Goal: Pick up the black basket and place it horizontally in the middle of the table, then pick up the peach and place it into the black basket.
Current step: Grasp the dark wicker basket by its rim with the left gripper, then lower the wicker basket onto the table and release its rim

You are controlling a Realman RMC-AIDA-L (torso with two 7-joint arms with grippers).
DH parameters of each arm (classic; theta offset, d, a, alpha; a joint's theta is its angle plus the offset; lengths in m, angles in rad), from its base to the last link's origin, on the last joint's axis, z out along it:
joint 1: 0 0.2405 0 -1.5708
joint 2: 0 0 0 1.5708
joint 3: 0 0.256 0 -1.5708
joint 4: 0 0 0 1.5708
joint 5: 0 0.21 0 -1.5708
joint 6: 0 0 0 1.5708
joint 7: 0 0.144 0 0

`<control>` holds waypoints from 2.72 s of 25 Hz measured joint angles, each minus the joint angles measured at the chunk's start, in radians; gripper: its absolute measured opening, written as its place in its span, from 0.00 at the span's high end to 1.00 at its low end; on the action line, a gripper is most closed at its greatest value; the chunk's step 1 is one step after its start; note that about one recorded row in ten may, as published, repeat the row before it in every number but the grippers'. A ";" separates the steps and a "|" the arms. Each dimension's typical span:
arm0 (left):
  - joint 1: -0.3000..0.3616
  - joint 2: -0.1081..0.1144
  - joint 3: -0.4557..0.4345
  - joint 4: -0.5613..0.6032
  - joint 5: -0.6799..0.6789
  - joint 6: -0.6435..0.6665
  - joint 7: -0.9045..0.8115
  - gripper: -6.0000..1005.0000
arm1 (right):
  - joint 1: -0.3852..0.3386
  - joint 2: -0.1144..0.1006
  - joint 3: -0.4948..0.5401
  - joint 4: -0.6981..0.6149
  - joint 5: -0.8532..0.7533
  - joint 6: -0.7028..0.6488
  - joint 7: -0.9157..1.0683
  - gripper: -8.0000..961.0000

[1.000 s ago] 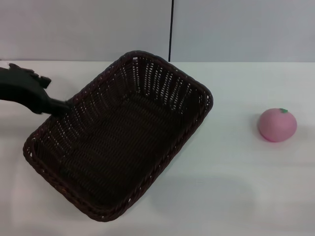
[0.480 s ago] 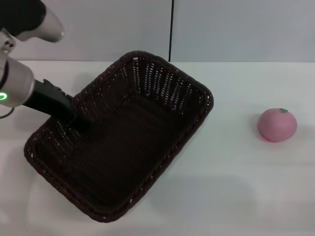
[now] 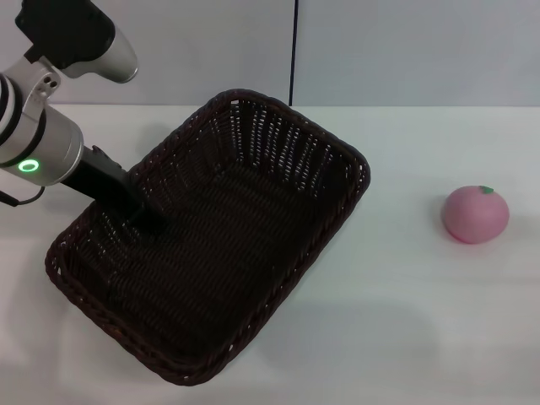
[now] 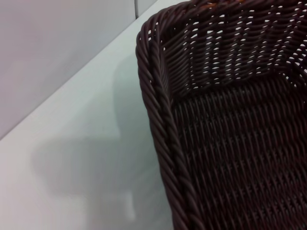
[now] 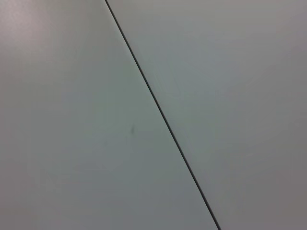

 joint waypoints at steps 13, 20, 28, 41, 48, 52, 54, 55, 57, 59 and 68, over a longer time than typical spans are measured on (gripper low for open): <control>-0.033 -0.001 0.015 -0.009 0.013 -0.009 0.003 0.64 | 0.005 -0.002 0.001 -0.013 0.000 0.012 0.000 0.25; -0.068 -0.001 0.034 -0.024 0.019 -0.012 0.077 0.72 | 0.000 -0.002 0.044 -0.025 0.000 0.015 0.044 0.25; -0.141 -0.003 0.075 0.004 0.021 -0.005 0.332 0.78 | -0.009 -0.002 0.052 -0.051 0.000 0.038 0.074 0.25; -0.166 -0.005 0.272 0.072 0.009 -0.024 0.610 0.77 | -0.014 0.000 0.052 -0.046 0.000 0.041 0.075 0.25; -0.154 -0.005 0.304 0.090 -0.005 -0.037 0.620 0.77 | -0.017 0.001 0.052 -0.044 -0.001 0.049 0.075 0.25; -0.152 -0.005 0.304 0.087 -0.011 -0.044 0.610 0.75 | -0.017 0.002 0.048 -0.044 -0.005 0.053 0.075 0.25; -0.140 -0.006 0.303 0.092 -0.022 -0.061 0.594 0.73 | -0.017 0.002 0.046 -0.044 -0.006 0.054 0.075 0.25; -0.140 -0.006 0.303 0.092 -0.022 -0.061 0.594 0.72 | -0.016 0.002 0.045 -0.044 -0.007 0.056 0.075 0.25; -0.121 -0.005 0.308 0.109 -0.029 -0.084 0.577 0.71 | -0.016 0.002 0.044 -0.044 -0.007 0.063 0.075 0.25; -0.112 -0.004 0.313 0.111 -0.030 -0.106 0.557 0.69 | -0.016 0.001 0.043 -0.045 -0.007 0.067 0.075 0.25; -0.105 0.000 0.306 0.095 -0.023 -0.143 0.519 0.61 | -0.016 -0.001 0.041 -0.050 -0.008 0.068 0.075 0.25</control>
